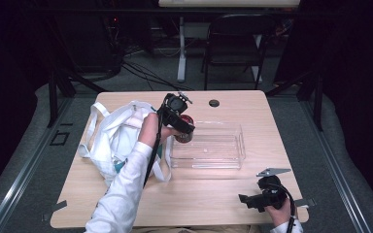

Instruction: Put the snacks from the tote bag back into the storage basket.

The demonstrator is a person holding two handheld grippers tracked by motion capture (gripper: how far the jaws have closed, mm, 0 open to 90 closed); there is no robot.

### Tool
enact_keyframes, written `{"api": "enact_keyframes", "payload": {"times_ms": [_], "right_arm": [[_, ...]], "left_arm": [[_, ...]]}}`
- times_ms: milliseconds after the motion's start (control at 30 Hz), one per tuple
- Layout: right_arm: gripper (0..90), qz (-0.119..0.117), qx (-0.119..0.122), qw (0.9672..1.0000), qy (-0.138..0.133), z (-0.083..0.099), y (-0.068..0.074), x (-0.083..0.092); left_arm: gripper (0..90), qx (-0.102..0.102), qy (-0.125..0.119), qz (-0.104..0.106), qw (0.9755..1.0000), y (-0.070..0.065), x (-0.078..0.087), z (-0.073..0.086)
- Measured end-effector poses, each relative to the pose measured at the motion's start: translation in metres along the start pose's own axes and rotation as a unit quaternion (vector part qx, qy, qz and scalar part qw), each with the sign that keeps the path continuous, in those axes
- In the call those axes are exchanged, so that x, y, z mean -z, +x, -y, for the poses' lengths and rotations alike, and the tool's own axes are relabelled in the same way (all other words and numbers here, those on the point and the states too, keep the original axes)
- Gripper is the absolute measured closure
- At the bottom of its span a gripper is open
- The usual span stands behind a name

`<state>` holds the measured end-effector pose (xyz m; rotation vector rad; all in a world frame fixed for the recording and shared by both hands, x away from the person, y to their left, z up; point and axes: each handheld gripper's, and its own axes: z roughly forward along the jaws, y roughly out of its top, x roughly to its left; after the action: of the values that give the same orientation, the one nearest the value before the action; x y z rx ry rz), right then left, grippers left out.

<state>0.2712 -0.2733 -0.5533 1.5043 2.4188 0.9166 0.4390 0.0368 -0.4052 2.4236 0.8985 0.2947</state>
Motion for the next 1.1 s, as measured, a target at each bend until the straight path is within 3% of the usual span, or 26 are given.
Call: {"api": "enact_keyframes", "payload": {"times_ms": [1100], "right_arm": [[4.6,0.0,0.002,1.0,0.002,-0.001,0.0,-0.001]], "left_arm": [[26.3,-0.003,0.007,0.011,0.9999,-0.005,-0.021,0.011]]}}
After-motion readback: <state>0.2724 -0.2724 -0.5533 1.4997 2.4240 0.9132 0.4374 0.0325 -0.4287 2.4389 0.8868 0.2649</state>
